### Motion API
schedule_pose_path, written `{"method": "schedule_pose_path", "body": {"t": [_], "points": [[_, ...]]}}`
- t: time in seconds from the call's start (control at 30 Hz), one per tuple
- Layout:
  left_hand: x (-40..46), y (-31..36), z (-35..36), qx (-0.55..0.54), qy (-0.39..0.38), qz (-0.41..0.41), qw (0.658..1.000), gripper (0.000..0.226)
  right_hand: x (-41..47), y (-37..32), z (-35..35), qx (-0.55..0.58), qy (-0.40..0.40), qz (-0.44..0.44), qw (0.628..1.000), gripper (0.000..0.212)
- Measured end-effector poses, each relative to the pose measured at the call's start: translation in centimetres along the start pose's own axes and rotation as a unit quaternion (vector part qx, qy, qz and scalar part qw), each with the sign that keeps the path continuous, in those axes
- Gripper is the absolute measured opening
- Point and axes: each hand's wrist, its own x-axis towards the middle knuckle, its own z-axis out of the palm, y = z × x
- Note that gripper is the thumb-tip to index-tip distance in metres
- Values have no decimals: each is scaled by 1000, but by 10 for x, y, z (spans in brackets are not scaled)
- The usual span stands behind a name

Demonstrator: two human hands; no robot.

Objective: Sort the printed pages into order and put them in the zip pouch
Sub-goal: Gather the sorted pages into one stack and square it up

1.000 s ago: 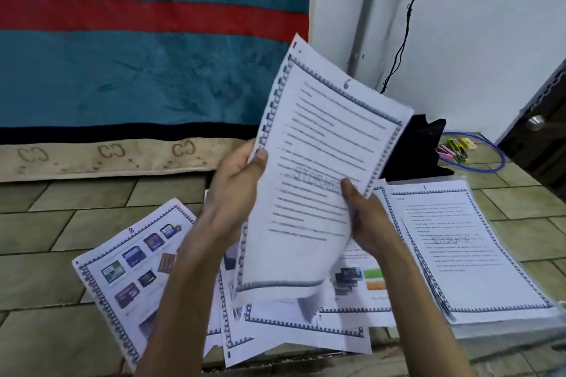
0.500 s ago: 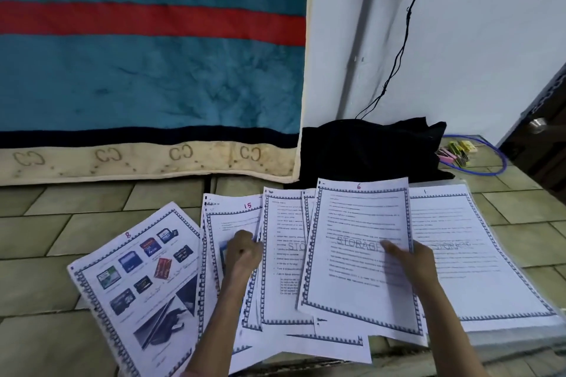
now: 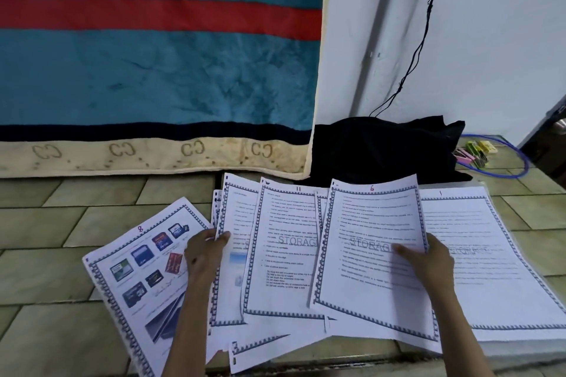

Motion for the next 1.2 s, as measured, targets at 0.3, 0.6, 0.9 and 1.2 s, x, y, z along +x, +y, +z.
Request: {"method": "schedule_pose_path", "body": {"t": [0.3, 0.6, 0.9, 1.2], "points": [[2, -6, 12, -86, -93, -8, 992, 34, -60, -72, 52, -147, 44, -226, 962, 48], [9, -22, -13, -61, -71, -29, 995, 33, -106, -52, 140, -299, -286, -309, 857, 105], [-25, 10, -10, -212, -285, -45, 934, 82, -108, -92, 125, -90, -351, -141, 921, 101], [-18, -3, -11, 18, 16, 38, 999, 39, -94, -99, 117, -11, -348, -183, 919, 89]]}}
